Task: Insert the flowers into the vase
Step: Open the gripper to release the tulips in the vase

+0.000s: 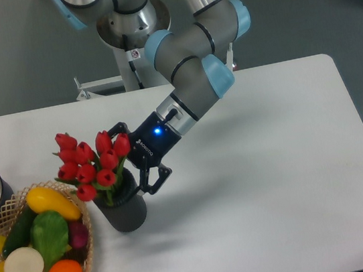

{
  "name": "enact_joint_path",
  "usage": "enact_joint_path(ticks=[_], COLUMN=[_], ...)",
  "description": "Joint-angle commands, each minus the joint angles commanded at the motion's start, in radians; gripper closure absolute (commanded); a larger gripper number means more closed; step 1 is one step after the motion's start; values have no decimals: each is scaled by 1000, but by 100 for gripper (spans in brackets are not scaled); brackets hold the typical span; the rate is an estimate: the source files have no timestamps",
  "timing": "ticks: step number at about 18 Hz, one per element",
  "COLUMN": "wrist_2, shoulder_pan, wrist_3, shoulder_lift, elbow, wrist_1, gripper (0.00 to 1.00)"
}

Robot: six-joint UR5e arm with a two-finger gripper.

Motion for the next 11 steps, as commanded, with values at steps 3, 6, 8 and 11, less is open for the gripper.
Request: enact_joint_path(ticks=[3, 6, 8, 11], wrist_2=[-3, -3, -3, -2], shoulder_pan=[6, 6, 9, 18], wrist_3=[-3, -5, -3, 0], shoulder_lift=[11, 12, 20, 44], elbow=[-2, -3, -8, -24], wrist_1=[-2, 0, -2, -2], gripper=[0, 0, 0, 0])
